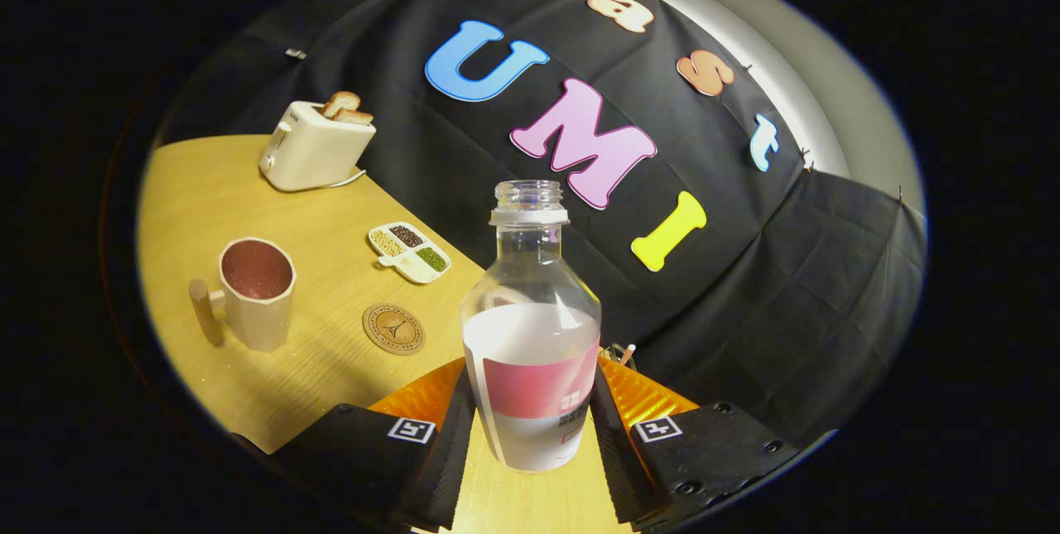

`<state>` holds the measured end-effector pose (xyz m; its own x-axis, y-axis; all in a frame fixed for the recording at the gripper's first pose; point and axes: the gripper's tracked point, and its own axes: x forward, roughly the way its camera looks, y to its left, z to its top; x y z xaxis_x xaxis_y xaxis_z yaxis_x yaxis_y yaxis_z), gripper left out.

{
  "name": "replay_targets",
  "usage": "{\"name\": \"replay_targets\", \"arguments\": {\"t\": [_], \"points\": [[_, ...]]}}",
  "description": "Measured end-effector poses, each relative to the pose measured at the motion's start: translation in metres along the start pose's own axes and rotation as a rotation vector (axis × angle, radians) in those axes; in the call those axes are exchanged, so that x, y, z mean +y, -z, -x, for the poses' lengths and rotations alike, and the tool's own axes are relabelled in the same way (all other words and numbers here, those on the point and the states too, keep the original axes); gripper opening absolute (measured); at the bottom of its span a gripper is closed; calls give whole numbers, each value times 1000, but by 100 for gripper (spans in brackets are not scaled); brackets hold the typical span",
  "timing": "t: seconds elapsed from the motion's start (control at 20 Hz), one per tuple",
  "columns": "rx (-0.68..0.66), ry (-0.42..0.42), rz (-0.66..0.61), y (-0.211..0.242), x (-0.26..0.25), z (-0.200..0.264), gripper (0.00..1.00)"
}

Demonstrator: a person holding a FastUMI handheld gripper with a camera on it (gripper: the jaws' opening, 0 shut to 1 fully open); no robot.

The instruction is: Take the bottle from table, then pour the juice into the cup, finally place the bottle on the coaster

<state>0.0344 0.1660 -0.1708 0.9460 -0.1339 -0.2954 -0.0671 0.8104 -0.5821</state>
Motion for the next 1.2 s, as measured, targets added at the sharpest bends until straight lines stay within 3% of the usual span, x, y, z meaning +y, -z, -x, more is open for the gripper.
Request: {"name": "replay_targets", "arguments": {"t": [0.5, 1.2], "points": [[-38, -61, 269, -11, 50, -6, 71], [-41, -141, 481, -9, 85, -17, 71]]}}
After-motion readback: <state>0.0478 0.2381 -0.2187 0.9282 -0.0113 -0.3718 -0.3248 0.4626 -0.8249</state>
